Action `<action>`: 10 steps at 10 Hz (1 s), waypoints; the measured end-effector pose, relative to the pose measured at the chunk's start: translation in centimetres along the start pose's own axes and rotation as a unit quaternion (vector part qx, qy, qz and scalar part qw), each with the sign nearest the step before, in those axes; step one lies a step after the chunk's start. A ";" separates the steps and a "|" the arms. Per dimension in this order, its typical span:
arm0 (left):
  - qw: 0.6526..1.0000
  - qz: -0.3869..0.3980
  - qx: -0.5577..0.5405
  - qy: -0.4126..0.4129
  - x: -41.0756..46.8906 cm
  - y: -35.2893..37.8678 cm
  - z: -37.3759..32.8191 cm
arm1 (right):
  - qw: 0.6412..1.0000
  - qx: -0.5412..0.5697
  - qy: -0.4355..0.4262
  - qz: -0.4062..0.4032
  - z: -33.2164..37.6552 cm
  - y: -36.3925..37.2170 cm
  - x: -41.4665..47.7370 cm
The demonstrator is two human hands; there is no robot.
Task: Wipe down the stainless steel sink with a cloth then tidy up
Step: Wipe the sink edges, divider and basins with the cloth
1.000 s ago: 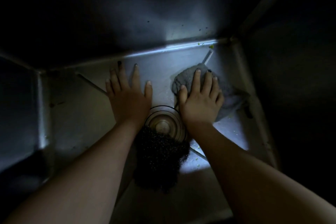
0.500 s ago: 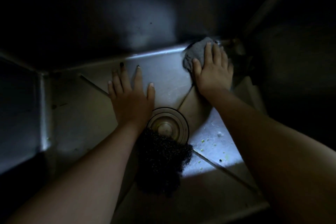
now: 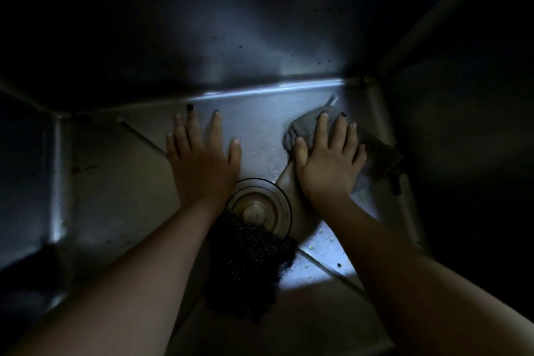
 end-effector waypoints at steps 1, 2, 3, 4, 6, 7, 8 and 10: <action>1.000 0.002 0.003 -0.002 0.0 -0.1 0.0 | 1.000 0.022 0.000 -0.009 -0.3 -0.5 2.2; 1.000 0.006 0.007 -0.001 0.0 -0.1 -0.1 | 1.000 0.023 0.002 -0.018 -1.1 -1.1 4.9; 1.000 0.005 0.009 -0.002 0.0 -0.1 0.0 | 0.999 0.025 0.000 -0.022 -2.2 -1.3 6.2; 1.000 0.001 0.007 0.002 -0.1 -0.1 0.0 | 0.999 0.031 -0.002 -0.026 -2.7 -1.4 5.9; 1.000 0.010 0.006 -0.003 0.0 -0.2 0.0 | 0.995 0.031 0.070 -0.067 -1.9 -0.3 1.6; 1.000 0.009 0.007 -0.001 0.1 -0.1 0.0 | 0.999 -0.001 0.015 -0.047 -0.2 0.1 -0.4; 0.999 0.031 0.010 -0.008 0.1 0.0 0.0 | 0.998 -0.021 -0.054 0.015 0.0 -0.2 0.1; 1.000 0.023 0.010 -0.005 0.0 -0.2 -0.1 | 0.997 -0.019 -0.068 0.001 -1.6 -1.4 4.5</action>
Point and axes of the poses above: each hand's wrist, its own x-axis towards the middle knuckle, its own y-axis out of the palm, z = x × y, the point moved 3 cm from there along x, towards the middle knuckle, and after that the axes turned 14 degrees about -y, right-handed, at the moved point
